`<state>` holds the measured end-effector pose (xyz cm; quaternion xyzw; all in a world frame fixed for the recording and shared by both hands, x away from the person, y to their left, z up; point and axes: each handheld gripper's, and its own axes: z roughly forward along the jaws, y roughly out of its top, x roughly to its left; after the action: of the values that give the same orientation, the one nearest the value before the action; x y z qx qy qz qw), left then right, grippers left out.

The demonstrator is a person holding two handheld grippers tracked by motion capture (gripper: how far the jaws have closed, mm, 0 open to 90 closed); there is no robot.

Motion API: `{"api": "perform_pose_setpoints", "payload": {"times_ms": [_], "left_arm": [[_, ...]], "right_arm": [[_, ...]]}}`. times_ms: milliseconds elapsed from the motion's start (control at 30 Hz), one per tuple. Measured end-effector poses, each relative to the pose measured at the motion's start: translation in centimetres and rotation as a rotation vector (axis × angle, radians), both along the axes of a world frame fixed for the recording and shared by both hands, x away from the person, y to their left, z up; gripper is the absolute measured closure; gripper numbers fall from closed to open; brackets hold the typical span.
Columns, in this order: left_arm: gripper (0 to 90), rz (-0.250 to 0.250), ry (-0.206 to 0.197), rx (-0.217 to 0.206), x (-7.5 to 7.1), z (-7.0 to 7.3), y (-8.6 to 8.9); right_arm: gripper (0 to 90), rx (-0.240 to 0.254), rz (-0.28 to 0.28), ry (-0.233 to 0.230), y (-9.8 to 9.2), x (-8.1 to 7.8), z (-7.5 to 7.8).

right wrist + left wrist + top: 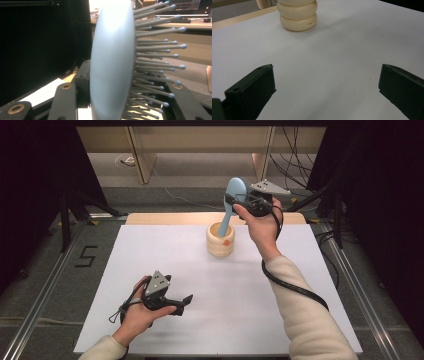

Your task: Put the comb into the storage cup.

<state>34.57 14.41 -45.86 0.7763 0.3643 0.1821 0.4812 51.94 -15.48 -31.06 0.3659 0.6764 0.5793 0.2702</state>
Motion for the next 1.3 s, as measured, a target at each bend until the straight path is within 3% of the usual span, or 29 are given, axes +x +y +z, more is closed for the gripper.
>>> {"api": "perform_pose_setpoints", "payload": {"times_ms": [1300], "left_arm": [[0.0, -0.002, 0.004, 0.004, 0.0, 0.0, -0.1]], "right_arm": [[50.3, -0.010, -0.039, 0.025, 0.8, 1.6, -1.2]]}}
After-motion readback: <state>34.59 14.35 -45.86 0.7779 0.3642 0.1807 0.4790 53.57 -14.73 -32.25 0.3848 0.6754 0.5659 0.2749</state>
